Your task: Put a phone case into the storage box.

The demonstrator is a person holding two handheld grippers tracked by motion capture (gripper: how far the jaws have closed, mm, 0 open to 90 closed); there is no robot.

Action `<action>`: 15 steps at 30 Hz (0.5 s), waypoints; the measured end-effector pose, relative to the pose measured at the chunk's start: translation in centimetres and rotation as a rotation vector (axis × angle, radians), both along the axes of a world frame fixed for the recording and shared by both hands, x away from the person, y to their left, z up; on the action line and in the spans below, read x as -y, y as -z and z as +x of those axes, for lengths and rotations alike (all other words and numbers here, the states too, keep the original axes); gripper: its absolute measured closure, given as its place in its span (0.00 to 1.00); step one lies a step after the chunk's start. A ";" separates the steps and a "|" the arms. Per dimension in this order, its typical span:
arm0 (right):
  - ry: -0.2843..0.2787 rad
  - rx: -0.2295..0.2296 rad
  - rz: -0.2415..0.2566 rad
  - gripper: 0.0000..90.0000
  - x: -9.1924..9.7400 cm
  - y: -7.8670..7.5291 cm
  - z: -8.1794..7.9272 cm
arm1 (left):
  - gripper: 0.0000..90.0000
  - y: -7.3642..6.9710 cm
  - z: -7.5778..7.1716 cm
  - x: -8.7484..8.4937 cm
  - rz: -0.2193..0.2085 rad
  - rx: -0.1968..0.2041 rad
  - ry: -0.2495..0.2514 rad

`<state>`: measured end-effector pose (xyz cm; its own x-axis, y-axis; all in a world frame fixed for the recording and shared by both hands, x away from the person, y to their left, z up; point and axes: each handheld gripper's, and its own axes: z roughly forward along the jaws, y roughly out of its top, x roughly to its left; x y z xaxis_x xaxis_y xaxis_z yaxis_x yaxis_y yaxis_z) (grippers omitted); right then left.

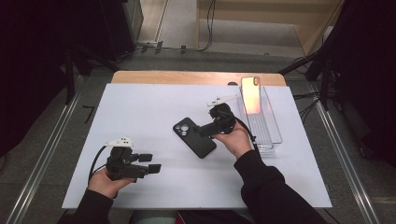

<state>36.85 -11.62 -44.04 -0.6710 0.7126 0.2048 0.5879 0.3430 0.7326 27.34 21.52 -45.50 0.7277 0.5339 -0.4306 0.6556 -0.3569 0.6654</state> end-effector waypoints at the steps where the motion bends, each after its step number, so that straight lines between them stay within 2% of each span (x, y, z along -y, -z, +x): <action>1: 0.000 0.004 -0.003 0.00 -0.2 0.0 0.1 | 0.34 0.0 0.0 0.0 0.001 0.001 0.000; 4: -0.002 0.009 -0.003 0.00 -0.5 0.2 0.4 | 0.34 0.0 0.0 0.0 0.002 0.002 0.001; 6: 0.004 0.018 -0.021 0.00 -0.6 0.3 0.5 | 0.34 0.1 0.0 -0.1 0.002 -0.002 0.000; 15: 0.003 0.002 -0.046 0.00 -1.3 1.2 0.6 | 0.34 0.0 0.0 -0.2 -0.001 -0.001 -0.008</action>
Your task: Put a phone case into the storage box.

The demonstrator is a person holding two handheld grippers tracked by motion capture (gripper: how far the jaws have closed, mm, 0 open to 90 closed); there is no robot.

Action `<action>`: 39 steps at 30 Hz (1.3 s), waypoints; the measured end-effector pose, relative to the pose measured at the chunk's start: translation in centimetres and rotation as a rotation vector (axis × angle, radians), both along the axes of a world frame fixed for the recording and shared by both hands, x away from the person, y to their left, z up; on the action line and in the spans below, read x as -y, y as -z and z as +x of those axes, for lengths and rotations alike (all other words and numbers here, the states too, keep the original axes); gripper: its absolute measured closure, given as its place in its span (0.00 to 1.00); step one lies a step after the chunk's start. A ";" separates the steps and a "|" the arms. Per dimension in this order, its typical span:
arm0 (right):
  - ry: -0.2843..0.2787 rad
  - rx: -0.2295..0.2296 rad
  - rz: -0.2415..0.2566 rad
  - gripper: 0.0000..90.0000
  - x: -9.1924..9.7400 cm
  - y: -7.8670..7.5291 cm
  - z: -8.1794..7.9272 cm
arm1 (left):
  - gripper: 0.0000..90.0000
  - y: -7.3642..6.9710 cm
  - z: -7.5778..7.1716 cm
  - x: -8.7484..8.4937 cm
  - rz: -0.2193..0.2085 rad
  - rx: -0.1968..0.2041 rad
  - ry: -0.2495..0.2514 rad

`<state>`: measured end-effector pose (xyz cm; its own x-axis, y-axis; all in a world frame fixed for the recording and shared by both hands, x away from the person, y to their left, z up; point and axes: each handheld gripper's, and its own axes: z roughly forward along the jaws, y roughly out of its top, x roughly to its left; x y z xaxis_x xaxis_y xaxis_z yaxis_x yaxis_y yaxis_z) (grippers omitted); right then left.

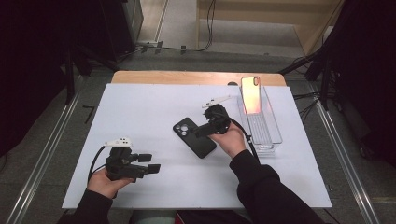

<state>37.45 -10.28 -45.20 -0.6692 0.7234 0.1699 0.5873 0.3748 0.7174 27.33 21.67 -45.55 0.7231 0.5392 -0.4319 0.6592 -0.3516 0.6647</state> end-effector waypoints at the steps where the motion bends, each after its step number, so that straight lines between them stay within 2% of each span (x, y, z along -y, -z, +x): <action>1: 0.002 -0.002 -0.003 0.00 -0.1 0.1 0.0 | 0.34 0.0 0.0 0.0 0.000 0.000 0.001; 5: 0.000 0.005 -0.014 0.00 -0.3 0.6 -0.1 | 0.34 0.0 0.0 0.0 0.000 -0.001 0.002; 10: 0.002 -0.022 -0.025 0.00 -0.6 1.5 -0.2 | 0.34 0.0 0.0 0.0 -0.001 0.000 0.001; 15: 0.004 -0.027 -0.031 0.00 -0.8 2.3 -0.4 | 0.34 -0.1 0.0 0.0 0.003 0.007 -0.001; 23: 0.003 -0.041 -0.073 0.00 -1.2 4.2 -0.6 | 0.34 -0.1 -0.1 -0.1 0.003 0.010 0.001; 27: 0.007 -0.063 -0.088 0.00 -1.4 4.9 -0.6 | 0.34 -0.1 -0.1 -0.1 0.003 0.014 -0.007; 32: 0.020 -0.058 -0.116 0.00 -1.9 5.4 -0.8 | 0.34 -0.2 -0.1 -0.2 0.002 0.020 -0.022; 33: 0.006 -0.057 -0.111 0.00 -2.0 5.6 -0.8 | 0.34 -0.2 -0.1 -0.2 -0.001 0.023 -0.023; 35: 0.000 -0.060 -0.133 0.00 -2.2 5.9 -0.9 | 0.34 -0.3 -0.1 -0.2 -0.002 0.030 -0.032; 39: 0.006 -0.028 -0.161 0.00 -2.5 6.2 -1.2 | 0.34 -0.5 -0.2 -0.3 -0.008 0.049 -0.046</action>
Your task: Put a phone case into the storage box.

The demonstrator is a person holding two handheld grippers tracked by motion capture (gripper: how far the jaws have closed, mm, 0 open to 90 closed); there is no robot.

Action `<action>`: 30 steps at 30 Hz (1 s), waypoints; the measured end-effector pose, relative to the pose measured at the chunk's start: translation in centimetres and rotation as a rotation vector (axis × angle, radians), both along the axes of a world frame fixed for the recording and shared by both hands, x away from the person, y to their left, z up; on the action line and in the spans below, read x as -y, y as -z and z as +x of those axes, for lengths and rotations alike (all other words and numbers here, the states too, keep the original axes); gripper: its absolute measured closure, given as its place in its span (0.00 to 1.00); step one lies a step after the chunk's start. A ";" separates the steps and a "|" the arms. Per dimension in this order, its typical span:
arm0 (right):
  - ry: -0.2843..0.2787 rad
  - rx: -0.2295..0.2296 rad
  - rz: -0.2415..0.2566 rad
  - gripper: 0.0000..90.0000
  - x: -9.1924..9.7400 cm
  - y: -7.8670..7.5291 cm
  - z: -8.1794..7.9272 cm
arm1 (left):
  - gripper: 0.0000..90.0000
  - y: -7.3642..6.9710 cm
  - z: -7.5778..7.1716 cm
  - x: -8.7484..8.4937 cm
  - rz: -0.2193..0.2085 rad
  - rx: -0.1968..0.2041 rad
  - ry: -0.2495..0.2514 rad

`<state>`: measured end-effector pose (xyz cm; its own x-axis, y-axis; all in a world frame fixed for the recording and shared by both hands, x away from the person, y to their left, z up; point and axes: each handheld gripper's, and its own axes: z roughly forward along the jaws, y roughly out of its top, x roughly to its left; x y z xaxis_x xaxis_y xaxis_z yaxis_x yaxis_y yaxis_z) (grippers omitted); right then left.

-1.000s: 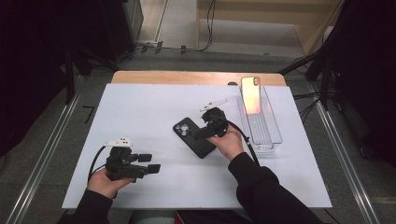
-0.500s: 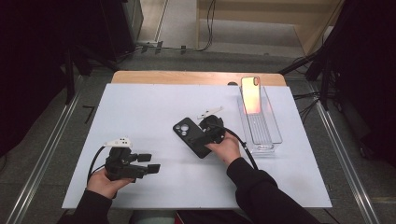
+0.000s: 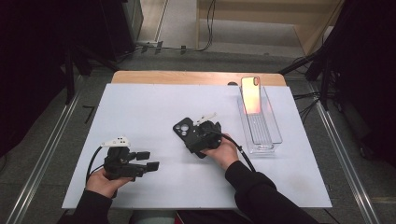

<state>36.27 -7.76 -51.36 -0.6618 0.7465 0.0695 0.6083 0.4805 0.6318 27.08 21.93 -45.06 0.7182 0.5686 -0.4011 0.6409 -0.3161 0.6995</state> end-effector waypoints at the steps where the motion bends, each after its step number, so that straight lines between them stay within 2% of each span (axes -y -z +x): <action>1: 0.003 0.005 -0.003 0.00 -0.1 0.0 -0.1 | 0.34 0.0 0.0 0.0 -0.004 0.007 -0.004; 3: 0.010 0.013 -0.010 0.00 -0.1 0.1 -0.2 | 0.34 -0.1 -0.1 0.1 -0.012 0.010 -0.007; 5: 0.022 0.045 -0.015 0.03 -0.1 0.3 -0.5 | 0.34 -0.1 -0.1 0.1 -0.015 0.011 -0.007; 8: 0.028 0.056 -0.009 0.08 0.0 0.3 -0.7 | 0.34 -0.1 0.0 0.1 -0.014 -0.015 -0.022; 11: 0.030 0.069 0.002 0.12 0.3 0.3 -0.8 | 0.32 -0.2 0.1 -0.1 -0.018 -0.020 -0.015; 13: 0.031 0.071 0.000 0.12 0.2 0.3 -0.8 | 0.32 -0.3 0.3 -0.2 -0.039 -0.048 -0.024; 15: 0.031 0.069 0.001 0.13 0.3 0.3 -0.8 | 0.33 -0.5 0.3 -0.4 -0.063 -0.045 -0.027; 21: 0.025 0.065 0.007 0.14 0.4 0.2 -0.7 | 0.35 -0.7 -0.2 0.1 -0.024 0.003 -0.061; 26: 0.025 0.040 0.032 0.14 0.7 0.0 -0.5 | 0.35 -0.5 -0.1 0.2 -0.027 -0.020 -0.050; 30: 0.026 0.032 0.051 0.15 0.9 -0.5 -0.5 | 0.35 -0.6 0.0 0.2 -0.002 -0.028 -0.063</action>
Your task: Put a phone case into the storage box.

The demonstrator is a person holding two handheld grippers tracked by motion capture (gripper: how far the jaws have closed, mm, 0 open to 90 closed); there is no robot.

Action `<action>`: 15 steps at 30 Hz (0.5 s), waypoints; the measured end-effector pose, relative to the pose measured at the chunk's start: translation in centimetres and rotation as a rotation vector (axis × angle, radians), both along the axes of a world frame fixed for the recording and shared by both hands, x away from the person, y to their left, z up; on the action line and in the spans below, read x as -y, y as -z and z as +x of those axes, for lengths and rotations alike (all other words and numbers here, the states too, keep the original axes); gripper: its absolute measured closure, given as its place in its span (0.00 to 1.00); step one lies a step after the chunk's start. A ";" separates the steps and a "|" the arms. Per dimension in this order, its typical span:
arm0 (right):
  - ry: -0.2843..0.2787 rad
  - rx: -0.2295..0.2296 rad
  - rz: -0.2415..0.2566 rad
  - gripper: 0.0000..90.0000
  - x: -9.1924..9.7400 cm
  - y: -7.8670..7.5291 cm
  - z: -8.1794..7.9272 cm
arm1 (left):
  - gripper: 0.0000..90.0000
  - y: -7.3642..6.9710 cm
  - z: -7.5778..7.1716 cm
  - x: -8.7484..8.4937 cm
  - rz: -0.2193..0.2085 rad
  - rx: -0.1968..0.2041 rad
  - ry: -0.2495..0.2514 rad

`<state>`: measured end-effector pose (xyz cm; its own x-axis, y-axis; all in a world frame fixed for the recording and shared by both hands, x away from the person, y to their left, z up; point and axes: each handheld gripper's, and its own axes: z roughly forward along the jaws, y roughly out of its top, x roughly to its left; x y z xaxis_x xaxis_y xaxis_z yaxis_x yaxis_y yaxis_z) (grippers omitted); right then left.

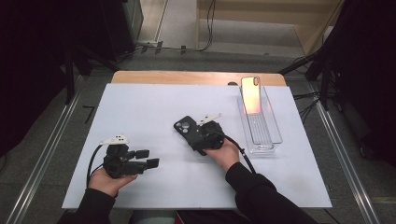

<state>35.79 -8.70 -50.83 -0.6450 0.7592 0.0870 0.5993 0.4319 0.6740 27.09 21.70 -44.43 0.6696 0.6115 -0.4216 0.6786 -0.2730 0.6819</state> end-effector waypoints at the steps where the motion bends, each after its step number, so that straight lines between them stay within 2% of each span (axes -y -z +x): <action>1: -0.003 0.003 0.009 0.15 0.0 -0.2 0.0 | 0.35 0.0 0.0 0.0 0.001 0.001 0.001; 5: -0.005 0.005 0.040 0.15 0.2 -1.2 -0.1 | 0.35 -0.2 0.1 0.2 -0.011 0.001 -0.003; 8: -0.010 0.010 0.066 0.15 0.5 -2.2 -0.3 | 0.35 -0.4 0.1 0.5 0.020 -0.006 -0.003; 12: -0.011 0.015 0.102 0.15 1.1 -3.4 -0.7 | 0.35 -0.7 0.1 0.9 0.003 0.004 -0.004; 15: -0.010 0.020 0.119 0.15 1.7 -4.2 -1.1 | 0.35 -0.8 0.1 1.2 -0.010 -0.013 -0.004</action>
<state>34.74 -10.41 -46.58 -0.6551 0.7376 0.1635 0.5815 0.3541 0.7324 27.21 20.55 -43.61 0.6614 0.6100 -0.4364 0.6888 -0.2636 0.6754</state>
